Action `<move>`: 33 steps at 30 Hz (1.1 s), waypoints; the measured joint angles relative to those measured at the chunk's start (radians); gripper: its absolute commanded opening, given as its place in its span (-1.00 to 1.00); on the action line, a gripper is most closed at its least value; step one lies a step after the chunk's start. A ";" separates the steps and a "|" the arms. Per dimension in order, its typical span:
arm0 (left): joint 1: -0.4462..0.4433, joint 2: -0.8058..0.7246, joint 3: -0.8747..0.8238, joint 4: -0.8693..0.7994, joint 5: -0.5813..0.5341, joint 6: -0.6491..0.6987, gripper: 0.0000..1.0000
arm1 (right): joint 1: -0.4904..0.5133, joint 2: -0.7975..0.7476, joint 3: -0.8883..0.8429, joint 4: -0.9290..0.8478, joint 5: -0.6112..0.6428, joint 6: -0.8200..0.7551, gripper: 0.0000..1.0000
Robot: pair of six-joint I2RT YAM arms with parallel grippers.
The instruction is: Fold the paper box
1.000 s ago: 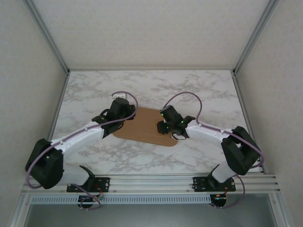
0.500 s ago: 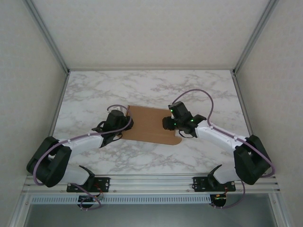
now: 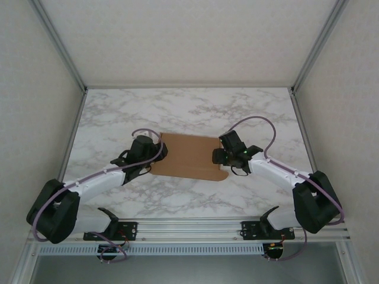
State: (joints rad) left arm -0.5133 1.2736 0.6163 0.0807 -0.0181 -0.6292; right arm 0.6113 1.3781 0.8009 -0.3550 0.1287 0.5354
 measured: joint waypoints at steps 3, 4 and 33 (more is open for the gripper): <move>0.008 0.000 0.038 -0.011 -0.021 0.031 0.30 | -0.010 0.010 -0.006 0.015 -0.024 0.005 0.31; 0.013 0.006 0.039 -0.010 -0.024 0.035 0.29 | -0.014 0.015 -0.009 0.022 -0.031 0.005 0.30; 0.052 0.155 -0.141 0.280 0.020 -0.064 -0.12 | -0.073 0.164 -0.001 0.248 -0.157 0.034 -0.44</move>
State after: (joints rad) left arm -0.4610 1.4288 0.4751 0.3607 0.0021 -0.6933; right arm 0.5381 1.5421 0.8001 -0.1074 -0.0284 0.5697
